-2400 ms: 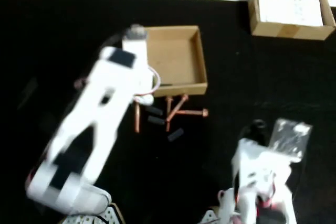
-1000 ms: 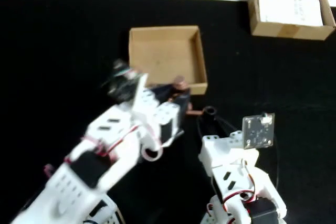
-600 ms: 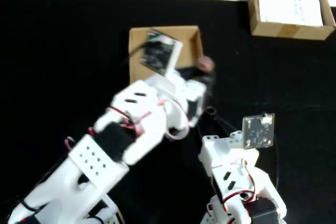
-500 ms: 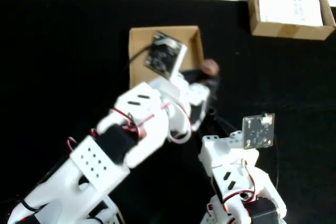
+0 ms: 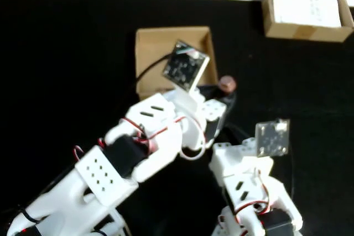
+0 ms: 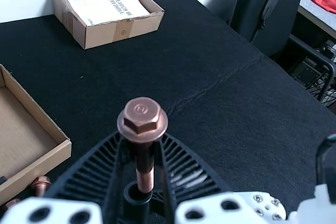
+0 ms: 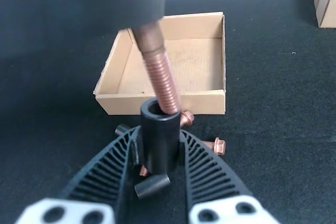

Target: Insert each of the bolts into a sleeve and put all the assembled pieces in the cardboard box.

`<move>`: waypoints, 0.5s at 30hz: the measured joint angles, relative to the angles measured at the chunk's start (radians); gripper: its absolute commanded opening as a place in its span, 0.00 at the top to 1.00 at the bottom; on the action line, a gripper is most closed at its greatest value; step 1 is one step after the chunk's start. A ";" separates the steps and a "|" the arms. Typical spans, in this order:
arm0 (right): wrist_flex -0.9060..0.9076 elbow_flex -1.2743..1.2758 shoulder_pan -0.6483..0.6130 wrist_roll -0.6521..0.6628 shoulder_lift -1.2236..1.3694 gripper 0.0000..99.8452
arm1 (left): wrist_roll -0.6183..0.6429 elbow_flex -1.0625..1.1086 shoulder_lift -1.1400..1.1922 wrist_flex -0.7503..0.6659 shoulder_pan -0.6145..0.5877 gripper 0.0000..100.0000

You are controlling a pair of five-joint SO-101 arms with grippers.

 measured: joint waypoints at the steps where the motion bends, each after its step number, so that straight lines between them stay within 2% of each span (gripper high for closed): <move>1: 0.000 0.000 0.000 0.000 0.000 0.99 | 0.000 0.000 0.000 0.000 0.000 0.99; 15: 0.000 0.000 0.002 0.000 0.000 0.99 | -0.002 0.000 0.000 0.055 0.000 0.99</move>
